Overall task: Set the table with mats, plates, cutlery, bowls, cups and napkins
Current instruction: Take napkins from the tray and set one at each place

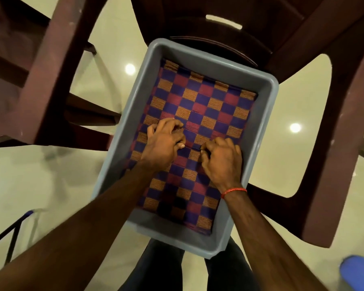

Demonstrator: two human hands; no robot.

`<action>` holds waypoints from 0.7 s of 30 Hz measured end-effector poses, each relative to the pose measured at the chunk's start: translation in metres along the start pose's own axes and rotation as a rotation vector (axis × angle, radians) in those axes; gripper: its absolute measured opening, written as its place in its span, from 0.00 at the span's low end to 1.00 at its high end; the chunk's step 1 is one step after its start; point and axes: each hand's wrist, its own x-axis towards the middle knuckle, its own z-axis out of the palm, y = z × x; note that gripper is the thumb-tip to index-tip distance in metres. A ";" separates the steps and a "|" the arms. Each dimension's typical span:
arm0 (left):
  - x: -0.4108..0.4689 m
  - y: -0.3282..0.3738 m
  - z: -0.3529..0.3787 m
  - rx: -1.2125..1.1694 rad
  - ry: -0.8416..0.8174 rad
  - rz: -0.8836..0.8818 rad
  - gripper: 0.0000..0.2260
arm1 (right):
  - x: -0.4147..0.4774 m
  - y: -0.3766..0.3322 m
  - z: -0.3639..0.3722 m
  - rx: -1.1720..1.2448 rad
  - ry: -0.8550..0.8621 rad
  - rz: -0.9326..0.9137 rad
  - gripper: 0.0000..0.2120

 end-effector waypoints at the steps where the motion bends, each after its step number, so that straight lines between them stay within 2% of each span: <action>1: 0.000 0.000 -0.004 -0.013 0.012 0.009 0.01 | -0.001 -0.001 -0.003 -0.008 0.016 -0.013 0.04; 6: -0.004 0.004 -0.029 -0.045 0.034 0.073 0.02 | -0.007 -0.008 -0.019 -0.008 0.107 -0.083 0.07; 10: -0.013 0.007 -0.049 -0.031 0.060 0.169 0.03 | -0.015 -0.018 -0.037 0.041 0.220 -0.137 0.04; 13: -0.021 0.011 -0.062 -0.029 0.084 0.231 0.07 | -0.022 -0.024 -0.050 0.032 0.257 -0.178 0.03; 21: -0.049 0.036 -0.122 -0.019 0.012 0.249 0.06 | -0.047 -0.035 -0.104 -0.079 0.300 -0.284 0.08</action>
